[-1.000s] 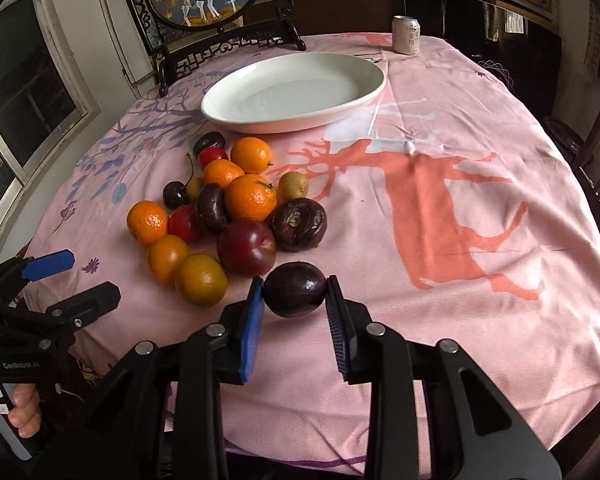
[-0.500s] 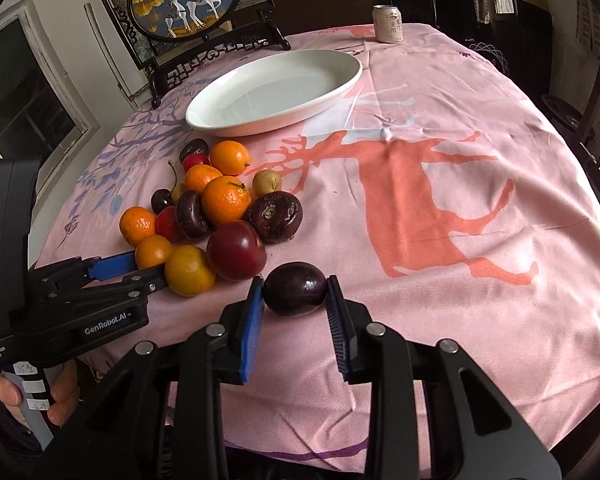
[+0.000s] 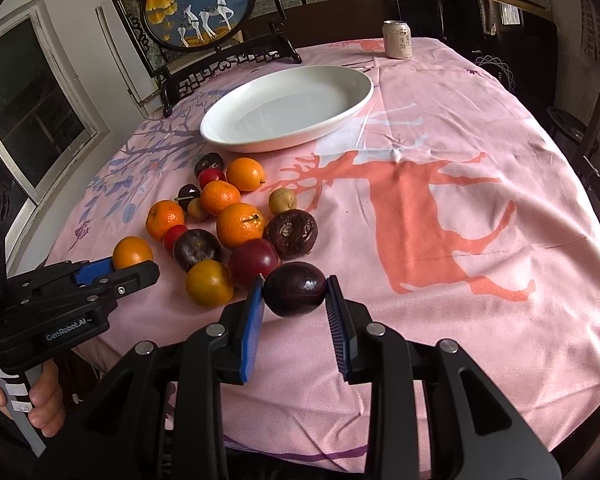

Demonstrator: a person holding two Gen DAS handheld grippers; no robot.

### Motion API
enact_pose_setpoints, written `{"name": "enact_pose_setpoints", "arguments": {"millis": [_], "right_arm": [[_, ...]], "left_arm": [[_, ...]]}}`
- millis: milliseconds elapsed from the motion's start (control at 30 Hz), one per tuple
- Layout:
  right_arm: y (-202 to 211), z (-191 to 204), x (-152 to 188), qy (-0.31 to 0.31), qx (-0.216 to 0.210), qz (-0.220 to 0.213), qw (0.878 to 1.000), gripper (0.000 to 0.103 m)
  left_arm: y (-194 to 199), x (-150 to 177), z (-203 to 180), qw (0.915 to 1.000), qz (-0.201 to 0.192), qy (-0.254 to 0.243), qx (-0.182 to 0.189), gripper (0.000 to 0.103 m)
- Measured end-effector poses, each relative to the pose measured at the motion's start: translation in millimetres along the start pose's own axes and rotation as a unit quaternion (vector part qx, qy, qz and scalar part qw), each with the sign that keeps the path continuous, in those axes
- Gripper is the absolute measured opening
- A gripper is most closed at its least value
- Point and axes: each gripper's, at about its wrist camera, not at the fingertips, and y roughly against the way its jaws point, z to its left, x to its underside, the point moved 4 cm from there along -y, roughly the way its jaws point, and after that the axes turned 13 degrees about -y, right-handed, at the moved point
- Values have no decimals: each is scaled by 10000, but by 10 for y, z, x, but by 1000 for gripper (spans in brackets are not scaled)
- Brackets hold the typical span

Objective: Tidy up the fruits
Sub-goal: 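Grasp a dark plum with the right tool while the left tool grasps an orange, place both on plate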

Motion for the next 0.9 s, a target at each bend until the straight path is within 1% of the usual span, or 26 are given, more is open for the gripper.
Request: {"name": "enact_pose_setpoints", "arguments": {"millis": [100,167,267,333,367,467,567,600,667,733,867,900], "right_arm": [[-31,44,-124,56,-70,38,10000,32],[-39,91,-297,167,-60,-38,9998,32],[-108,189,-692,376,-87,-154,9991,32],[-237,260,-1022,417,-283,-87,9987,31],[-336,291,-1210,406,-348,-35,9986,31],[-699,364,-1787,363,-389,55,9986,31],[-1172,384,-2272,295,-353,279,9986,31],[-1353,391,-2388,315,-322,398,9982,31],[-1714,358,-2530,244,-180,655,9974,31],[-1979,324,-2610,166,-86,898,9958,31],[-2216,320,-2646,288,38,1018,9944,31],[-2234,319,-2645,299,47,1024,9943,34]], "left_arm": [[66,-125,127,9999,-85,27,-96,37],[82,-322,254,9998,-131,79,-130,37],[47,-774,478,9993,-239,130,-250,37],[-51,-1153,623,9991,-271,213,-244,37],[-133,-1359,672,9993,-256,186,-206,38],[-492,-1941,823,9993,-135,211,-288,38],[-973,-2332,933,9991,171,306,-221,38],[-1143,-2427,965,9989,285,310,-213,38],[-1427,-2511,1027,9978,494,403,-168,38],[-1643,-2557,1043,9967,664,461,-5,38],[-1859,-2594,1014,9964,777,352,14,38],[-1887,-2610,1009,9963,789,340,18,38]]}}
